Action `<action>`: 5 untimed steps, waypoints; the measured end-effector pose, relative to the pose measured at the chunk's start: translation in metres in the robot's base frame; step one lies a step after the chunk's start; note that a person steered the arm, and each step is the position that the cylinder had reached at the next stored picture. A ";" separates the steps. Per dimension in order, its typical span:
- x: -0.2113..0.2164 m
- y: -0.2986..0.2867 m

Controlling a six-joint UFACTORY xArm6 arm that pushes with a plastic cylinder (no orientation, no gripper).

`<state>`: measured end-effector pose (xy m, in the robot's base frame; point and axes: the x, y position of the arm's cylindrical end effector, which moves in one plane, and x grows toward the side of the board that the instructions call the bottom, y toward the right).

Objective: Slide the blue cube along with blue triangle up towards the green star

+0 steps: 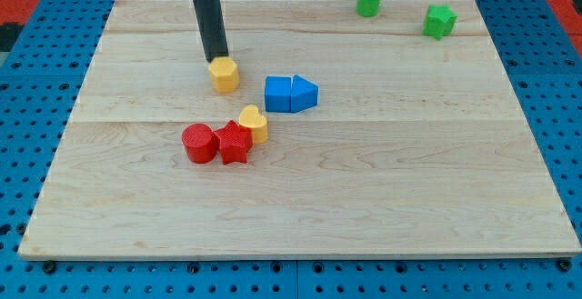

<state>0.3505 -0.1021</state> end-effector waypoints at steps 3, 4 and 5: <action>0.073 0.010; 0.060 0.057; 0.050 0.103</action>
<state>0.4009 0.0013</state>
